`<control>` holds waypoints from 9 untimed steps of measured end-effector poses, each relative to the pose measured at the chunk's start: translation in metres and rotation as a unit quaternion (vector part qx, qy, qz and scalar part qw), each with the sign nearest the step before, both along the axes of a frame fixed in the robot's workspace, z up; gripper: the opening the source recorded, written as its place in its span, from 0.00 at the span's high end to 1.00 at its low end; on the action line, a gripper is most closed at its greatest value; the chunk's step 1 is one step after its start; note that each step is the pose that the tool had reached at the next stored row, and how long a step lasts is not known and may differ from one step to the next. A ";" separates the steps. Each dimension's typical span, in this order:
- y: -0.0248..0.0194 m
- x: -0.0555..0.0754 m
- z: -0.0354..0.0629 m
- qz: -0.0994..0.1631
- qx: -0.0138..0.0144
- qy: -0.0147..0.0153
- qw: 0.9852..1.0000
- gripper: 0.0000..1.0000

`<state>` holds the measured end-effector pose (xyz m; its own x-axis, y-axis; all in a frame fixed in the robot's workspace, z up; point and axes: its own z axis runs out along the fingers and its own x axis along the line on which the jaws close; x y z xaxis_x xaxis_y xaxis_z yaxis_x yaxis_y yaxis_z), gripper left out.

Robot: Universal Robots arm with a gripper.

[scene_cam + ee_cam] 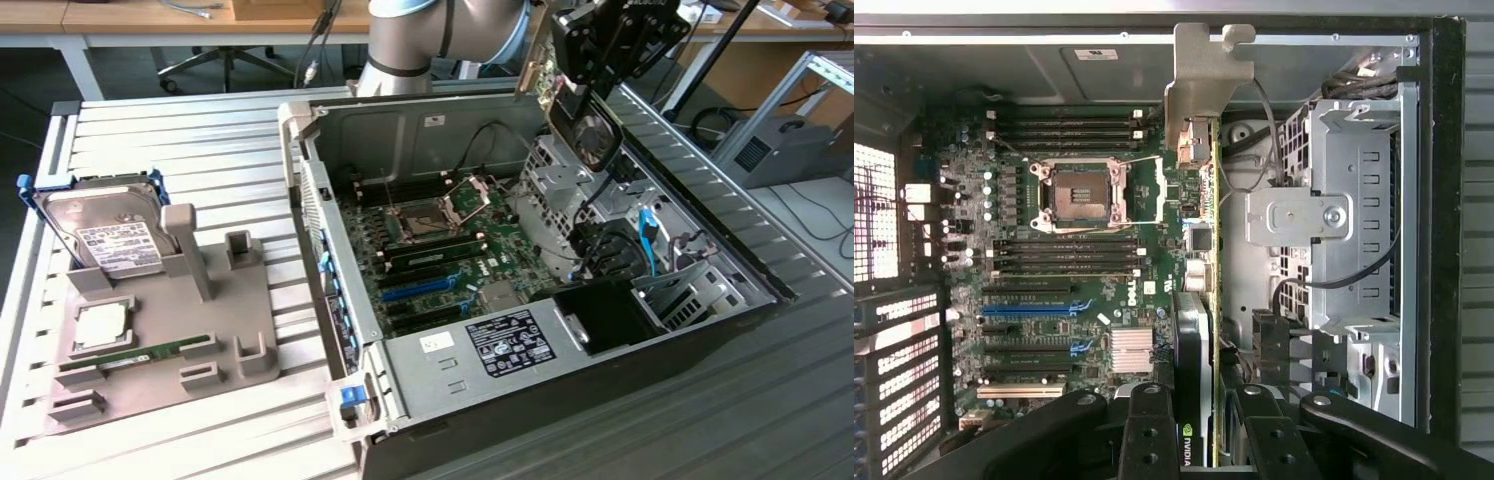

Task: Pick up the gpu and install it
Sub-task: 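Pick up the gpu and move the gpu toward the slot, then insert the gpu into the slot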

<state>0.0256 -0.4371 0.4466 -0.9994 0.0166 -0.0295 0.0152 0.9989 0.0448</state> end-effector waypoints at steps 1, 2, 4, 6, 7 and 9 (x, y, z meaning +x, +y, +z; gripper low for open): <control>0.0000 0.000 0.0000 0.000 0.000 0.000 1.000 0.73; 0.0000 0.000 -0.0001 0.000 0.000 0.000 1.000 0.73; 0.0000 0.000 -0.0001 0.000 0.000 0.000 1.000 0.73; 0.0000 0.000 -0.0001 0.000 0.000 0.000 1.000 0.73; 0.0000 0.000 -0.0001 0.000 0.000 0.000 1.000 0.73; 0.0000 0.000 -0.0001 0.000 0.000 0.000 1.000 0.73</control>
